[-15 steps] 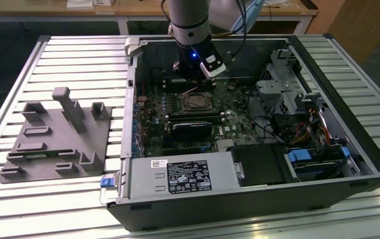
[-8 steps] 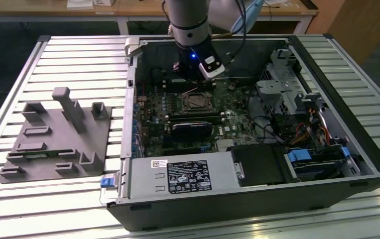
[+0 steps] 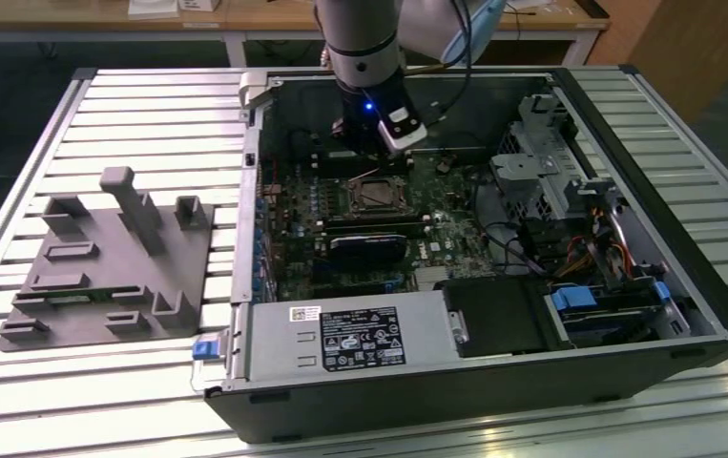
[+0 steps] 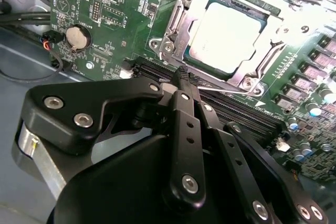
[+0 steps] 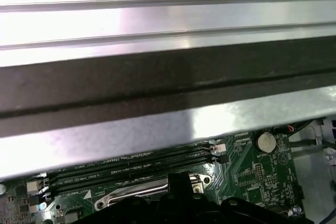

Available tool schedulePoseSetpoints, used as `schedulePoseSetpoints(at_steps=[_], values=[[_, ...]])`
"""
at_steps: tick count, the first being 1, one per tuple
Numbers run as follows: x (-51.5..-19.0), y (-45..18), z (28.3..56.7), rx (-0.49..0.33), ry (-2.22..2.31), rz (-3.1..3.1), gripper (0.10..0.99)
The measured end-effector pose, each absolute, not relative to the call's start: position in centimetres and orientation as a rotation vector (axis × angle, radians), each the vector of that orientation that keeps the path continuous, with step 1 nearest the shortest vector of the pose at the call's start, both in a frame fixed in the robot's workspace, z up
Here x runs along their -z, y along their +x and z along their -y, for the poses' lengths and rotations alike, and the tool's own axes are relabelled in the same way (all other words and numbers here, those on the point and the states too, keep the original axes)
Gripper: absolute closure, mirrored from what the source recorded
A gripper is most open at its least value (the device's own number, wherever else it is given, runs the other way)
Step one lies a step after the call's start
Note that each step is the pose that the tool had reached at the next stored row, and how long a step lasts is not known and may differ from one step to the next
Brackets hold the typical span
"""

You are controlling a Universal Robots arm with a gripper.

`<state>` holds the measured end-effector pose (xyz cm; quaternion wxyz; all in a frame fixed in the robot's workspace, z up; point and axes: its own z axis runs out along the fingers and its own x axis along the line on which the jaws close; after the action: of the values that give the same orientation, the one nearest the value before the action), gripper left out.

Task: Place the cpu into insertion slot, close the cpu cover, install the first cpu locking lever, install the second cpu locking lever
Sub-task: 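Install the first cpu locking lever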

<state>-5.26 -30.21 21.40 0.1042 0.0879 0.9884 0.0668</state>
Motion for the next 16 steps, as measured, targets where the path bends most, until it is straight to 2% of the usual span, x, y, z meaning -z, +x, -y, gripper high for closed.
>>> schedulePoseSetpoints(at_steps=[16], values=[[-21.11,-5.66,29.83,-0.189,0.334,-2.902,0.980]])
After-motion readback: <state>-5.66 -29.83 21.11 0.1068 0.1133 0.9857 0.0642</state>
